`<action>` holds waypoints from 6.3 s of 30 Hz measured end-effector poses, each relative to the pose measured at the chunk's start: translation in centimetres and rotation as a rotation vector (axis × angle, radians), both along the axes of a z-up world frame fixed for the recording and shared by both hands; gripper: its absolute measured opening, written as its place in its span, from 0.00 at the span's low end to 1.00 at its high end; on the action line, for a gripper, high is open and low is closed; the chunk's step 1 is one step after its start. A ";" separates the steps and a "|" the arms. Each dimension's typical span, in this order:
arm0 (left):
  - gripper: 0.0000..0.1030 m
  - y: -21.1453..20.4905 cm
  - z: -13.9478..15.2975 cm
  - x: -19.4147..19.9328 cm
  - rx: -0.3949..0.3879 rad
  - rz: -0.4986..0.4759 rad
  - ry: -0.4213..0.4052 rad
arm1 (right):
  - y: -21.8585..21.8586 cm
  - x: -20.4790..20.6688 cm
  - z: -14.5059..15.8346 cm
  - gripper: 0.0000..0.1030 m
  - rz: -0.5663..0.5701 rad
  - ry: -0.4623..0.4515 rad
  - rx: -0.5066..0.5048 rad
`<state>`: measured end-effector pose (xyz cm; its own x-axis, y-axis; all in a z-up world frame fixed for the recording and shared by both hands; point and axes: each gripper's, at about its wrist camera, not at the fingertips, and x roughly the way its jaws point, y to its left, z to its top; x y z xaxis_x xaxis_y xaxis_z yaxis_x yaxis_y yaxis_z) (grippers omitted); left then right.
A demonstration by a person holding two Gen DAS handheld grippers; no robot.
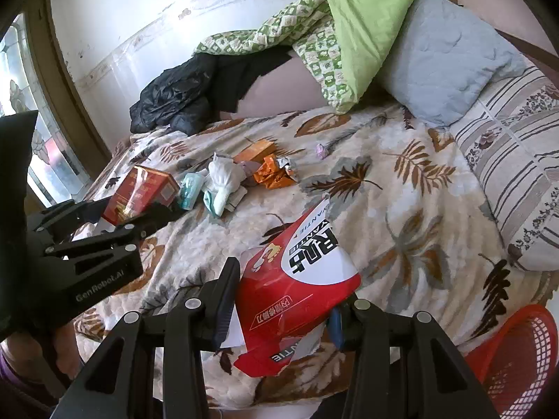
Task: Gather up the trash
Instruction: 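Carry the red box and snack bag toward the red basket on the floor, then open both tools over the red basket to drop the box and bag, then move both tools back to the remaining trash on the bed, then grasp the black plastic bag with the left tool while the right tool grasps the white sock, then carry the black bag and white sock toward the red basket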
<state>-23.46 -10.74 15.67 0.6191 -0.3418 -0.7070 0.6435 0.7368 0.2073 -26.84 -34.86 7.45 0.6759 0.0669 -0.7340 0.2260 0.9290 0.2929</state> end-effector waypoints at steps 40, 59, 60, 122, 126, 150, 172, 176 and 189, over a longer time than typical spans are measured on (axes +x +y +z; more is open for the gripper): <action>0.49 -15.4 -0.7 -11.0 0.011 -0.447 0.008 | -13.5 -15.7 -1.5 0.46 -0.481 0.091 -0.010; 0.71 -26.4 -5.5 -21.1 0.015 -0.818 0.312 | -21.2 -25.4 -4.7 0.58 -0.746 0.168 0.012; 0.71 -26.3 -5.6 -21.1 0.007 -0.818 0.324 | -21.2 -25.3 -4.8 0.61 -0.749 0.170 0.017; 0.90 9.5 -0.3 8.4 -0.059 0.219 -0.025 | -3.0 3.2 0.7 0.87 -0.074 -0.016 -0.024; 0.91 12.9 -2.1 13.1 -0.025 0.305 0.029 | -1.5 5.8 -1.6 0.87 -0.016 0.011 0.054; 0.24 9.9 -10.6 24.1 -0.153 0.301 0.309 | 2.8 13.4 -7.8 0.87 0.132 0.113 0.078; 0.92 12.9 -8.4 22.2 -0.280 0.286 0.188 | 6.8 26.4 -11.1 0.22 0.182 0.105 0.025; 0.92 9.9 -11.6 23.9 -0.183 0.264 0.256 | 6.1 24.7 -10.7 0.22 0.178 0.110 0.065; 0.43 12.8 -7.6 19.5 -0.161 0.368 0.227 | 3.2 15.7 -7.5 0.22 0.148 0.082 0.117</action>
<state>-3.96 2.01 8.10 0.5555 -0.2447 -0.7947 0.3491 0.9360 -0.0441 -11.12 -31.68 -0.03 0.5906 0.2496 -0.7674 0.1168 0.9145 0.3873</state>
